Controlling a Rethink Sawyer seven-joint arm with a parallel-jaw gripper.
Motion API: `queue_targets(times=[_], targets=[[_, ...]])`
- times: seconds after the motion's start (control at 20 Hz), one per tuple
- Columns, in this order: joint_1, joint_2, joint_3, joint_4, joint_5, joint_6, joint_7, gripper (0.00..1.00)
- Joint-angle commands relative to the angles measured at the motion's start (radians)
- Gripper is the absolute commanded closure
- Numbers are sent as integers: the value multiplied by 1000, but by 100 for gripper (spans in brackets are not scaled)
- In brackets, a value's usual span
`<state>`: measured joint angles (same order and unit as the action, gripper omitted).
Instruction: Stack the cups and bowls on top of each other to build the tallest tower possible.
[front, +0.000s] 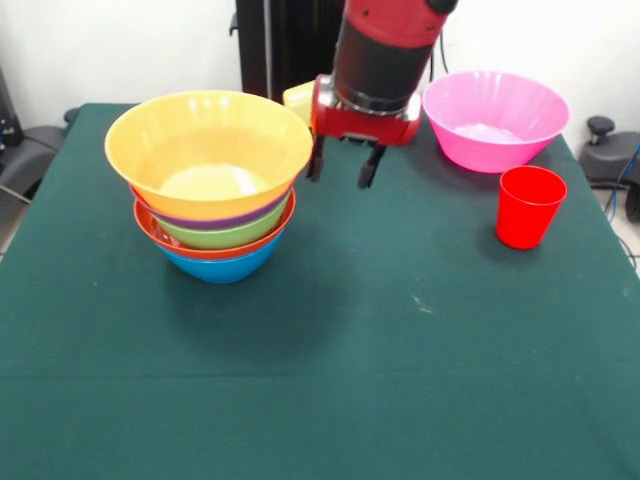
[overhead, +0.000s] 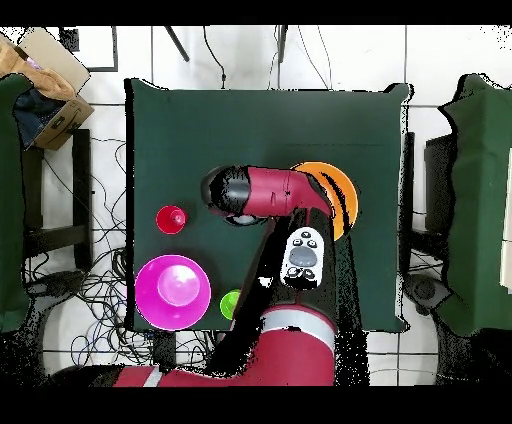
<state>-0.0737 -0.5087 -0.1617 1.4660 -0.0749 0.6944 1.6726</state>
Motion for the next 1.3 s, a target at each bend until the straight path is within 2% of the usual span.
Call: queue_targets(times=[0.05, 0.2, 0.35, 0.65, 1.3], targets=[[-27, 82, 55, -70, -3, -132, 153, 0], [-14, 90, 46, -74, -8, -117, 148, 0], [27, 106, 31, -93, -18, -76, 143, 0], [99, 141, -12, -144, 8, -43, 209, 0], [134, 136, -21, -170, 31, 33, 217, 0]])
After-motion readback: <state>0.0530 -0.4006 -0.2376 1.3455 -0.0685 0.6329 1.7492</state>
